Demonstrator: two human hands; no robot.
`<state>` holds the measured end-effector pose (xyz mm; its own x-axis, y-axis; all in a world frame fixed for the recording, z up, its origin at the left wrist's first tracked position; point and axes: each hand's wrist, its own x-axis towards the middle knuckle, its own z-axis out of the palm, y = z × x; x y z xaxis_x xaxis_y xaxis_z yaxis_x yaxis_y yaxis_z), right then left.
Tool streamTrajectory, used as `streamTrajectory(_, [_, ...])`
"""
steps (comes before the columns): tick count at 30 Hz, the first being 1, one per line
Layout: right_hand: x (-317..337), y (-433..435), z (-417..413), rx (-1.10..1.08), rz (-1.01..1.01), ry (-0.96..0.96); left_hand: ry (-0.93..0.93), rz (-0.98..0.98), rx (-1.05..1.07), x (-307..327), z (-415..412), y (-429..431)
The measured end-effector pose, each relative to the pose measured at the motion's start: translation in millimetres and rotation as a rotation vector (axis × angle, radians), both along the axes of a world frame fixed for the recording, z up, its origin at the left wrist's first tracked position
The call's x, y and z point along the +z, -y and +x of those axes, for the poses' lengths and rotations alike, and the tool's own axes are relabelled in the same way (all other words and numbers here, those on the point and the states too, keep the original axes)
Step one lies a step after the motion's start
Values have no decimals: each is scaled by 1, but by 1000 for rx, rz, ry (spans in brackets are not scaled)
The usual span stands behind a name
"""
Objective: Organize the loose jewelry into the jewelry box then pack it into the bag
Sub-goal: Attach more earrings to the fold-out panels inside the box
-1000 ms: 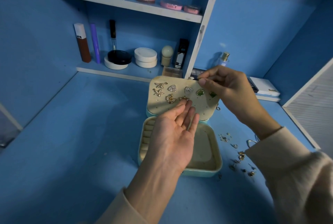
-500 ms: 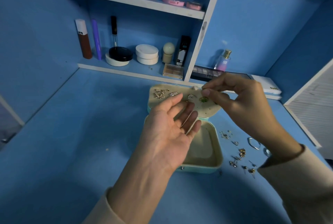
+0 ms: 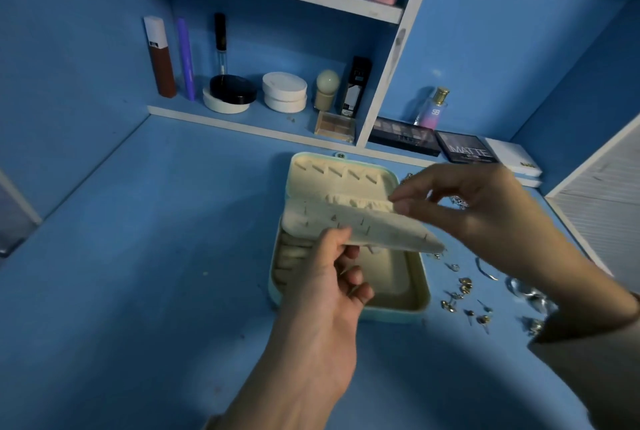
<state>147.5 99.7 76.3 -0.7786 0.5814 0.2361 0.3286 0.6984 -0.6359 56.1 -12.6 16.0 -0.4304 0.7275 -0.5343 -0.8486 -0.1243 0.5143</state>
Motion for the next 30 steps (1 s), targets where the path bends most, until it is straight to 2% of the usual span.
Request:
streamTrajectory(6, [-4,-20,-24,154,-97,236,-6,9,14,-4,-2,2])
streamTrajectory(14, [-5,-25,-31,213,-179,259,20,18,34,-8,-2,1])
streamTrajectory(30, [-9,-24,-32,241,-73,262,19,17,43,-10,-3,-1])
